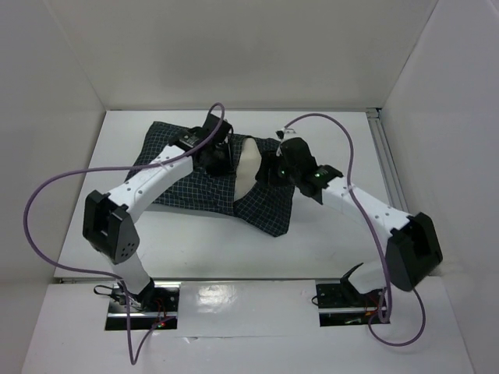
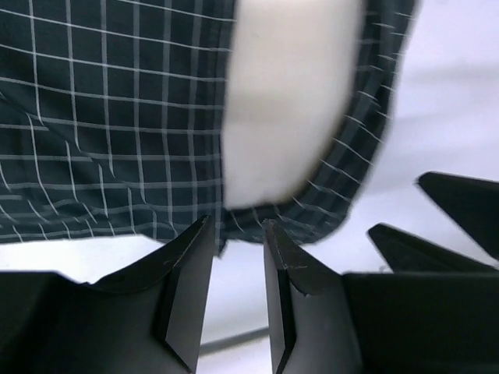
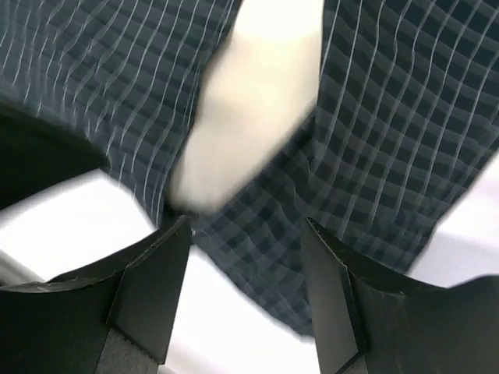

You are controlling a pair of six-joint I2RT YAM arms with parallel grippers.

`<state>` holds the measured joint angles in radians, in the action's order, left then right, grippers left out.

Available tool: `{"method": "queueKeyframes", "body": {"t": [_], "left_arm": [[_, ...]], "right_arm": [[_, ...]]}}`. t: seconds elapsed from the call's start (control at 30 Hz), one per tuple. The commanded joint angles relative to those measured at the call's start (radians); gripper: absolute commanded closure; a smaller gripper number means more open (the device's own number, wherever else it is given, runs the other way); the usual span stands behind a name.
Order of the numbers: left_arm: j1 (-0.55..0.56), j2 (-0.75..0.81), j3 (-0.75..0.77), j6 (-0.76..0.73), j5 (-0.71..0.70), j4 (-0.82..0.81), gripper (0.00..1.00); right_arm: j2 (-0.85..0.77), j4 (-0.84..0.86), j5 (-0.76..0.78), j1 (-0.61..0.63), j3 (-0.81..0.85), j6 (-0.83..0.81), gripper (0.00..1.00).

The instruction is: Put the pillow into the pillowcase

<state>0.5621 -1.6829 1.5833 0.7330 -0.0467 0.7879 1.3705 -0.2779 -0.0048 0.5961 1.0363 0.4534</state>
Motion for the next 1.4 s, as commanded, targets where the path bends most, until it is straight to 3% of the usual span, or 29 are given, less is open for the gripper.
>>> {"method": "queueKeyframes", "body": {"t": [0.0,0.17,0.27,0.33,0.37,0.4,0.47,0.63,0.8,1.0,1.03,1.1,1.17,1.3,1.37], "left_arm": [[-0.03,-0.078,-0.023,-0.009,-0.062,-0.03,0.56],[-0.071,-0.138,-0.046,-0.009,-0.041,-0.072,0.65],[-0.071,-0.159,-0.06,-0.009,-0.041,-0.093,0.68],[-0.08,-0.159,-0.08,-0.009,-0.03,-0.102,0.68],[-0.08,-0.172,-0.08,-0.018,-0.019,-0.111,0.68],[-0.091,-0.182,-0.091,-0.018,-0.01,-0.111,0.68],[-0.091,-0.192,-0.091,-0.018,-0.01,-0.124,0.68],[-0.1,-0.247,-0.109,-0.018,0.027,-0.162,0.71],[-0.1,-0.291,-0.1,-0.018,0.063,-0.185,0.74],[-0.1,-0.287,-0.072,-0.009,0.099,-0.19,0.75],[-0.1,-0.272,-0.063,-0.009,0.099,-0.179,0.75],[-0.109,-0.224,-0.045,-0.009,0.099,-0.153,0.75],[-0.134,-0.129,-0.016,-0.018,0.062,-0.11,0.72],[-0.212,-0.009,0.021,-0.027,0.016,-0.012,0.62],[-0.244,0.028,0.021,-0.037,-0.008,0.017,0.54]], "right_arm": [[0.123,-0.052,0.107,0.001,0.103,0.033,0.34],[0.265,-0.052,0.224,0.001,0.208,0.044,0.36],[0.354,-0.087,0.299,0.001,0.287,0.044,0.46],[0.363,-0.087,0.319,0.001,0.307,0.044,0.62],[0.363,-0.077,0.319,0.001,0.307,0.044,0.84],[0.363,-0.076,0.319,0.001,0.307,0.044,0.93],[0.316,-0.076,0.306,0.001,0.307,0.053,1.0],[0.23,-0.061,0.203,0.001,0.33,0.044,1.0],[0.196,-0.011,-0.023,0.001,0.367,0.03,1.0],[0.223,0.195,-0.253,0.001,0.341,0.056,1.0],[0.249,0.145,-0.223,0.001,0.352,0.042,0.92],[0.348,0.035,-0.113,-0.01,0.402,0.015,0.55],[0.384,-0.102,-0.026,-0.022,0.418,0.014,0.49],[0.203,-0.064,0.15,-0.022,0.261,0.057,0.49],[0.129,-0.05,0.189,-0.032,0.21,0.067,0.43]]}}
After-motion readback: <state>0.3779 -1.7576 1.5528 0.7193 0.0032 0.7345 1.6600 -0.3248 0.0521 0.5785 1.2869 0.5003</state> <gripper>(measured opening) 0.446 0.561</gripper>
